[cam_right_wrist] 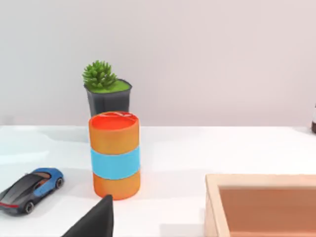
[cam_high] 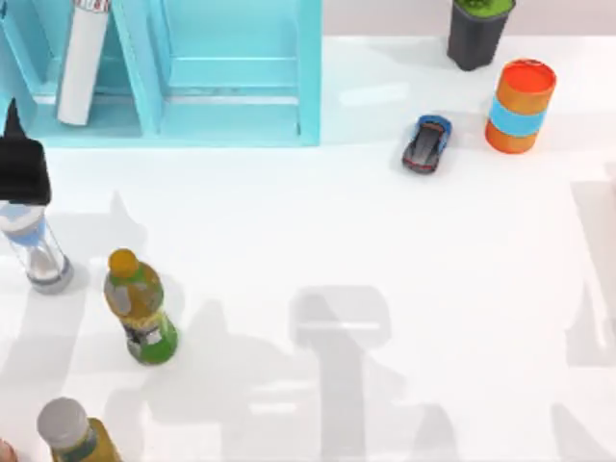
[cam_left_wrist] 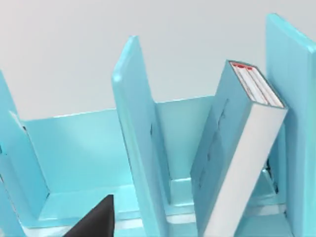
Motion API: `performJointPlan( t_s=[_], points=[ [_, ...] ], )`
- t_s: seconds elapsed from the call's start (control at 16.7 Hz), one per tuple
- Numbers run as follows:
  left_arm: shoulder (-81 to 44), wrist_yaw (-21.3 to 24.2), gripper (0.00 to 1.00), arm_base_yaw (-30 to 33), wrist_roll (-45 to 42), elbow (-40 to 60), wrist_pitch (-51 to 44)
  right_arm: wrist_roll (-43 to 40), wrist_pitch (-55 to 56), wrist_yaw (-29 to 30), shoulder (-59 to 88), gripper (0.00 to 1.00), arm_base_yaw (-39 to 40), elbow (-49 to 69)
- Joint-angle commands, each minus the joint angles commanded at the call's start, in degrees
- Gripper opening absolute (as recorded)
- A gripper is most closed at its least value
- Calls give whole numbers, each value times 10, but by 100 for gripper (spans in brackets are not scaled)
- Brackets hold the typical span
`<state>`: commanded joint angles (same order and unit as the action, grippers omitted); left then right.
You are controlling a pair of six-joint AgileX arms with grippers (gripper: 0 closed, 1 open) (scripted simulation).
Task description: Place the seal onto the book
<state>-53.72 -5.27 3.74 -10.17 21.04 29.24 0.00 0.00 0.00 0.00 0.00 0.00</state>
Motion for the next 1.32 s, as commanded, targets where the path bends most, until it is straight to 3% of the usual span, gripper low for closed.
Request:
performJointPlan(
  t_s=[0.3,0.6,1.32],
  points=[
    [-330,-25,100,21,-56,105,145,0,0,0,0,100,0,0],
    [-532,-44,100,37,-101,186,254,0,0,0,0,100,0,0],
    [-602,-51,100,39,-118,223,292,0,0,0,0,100,0,0]
  ],
)
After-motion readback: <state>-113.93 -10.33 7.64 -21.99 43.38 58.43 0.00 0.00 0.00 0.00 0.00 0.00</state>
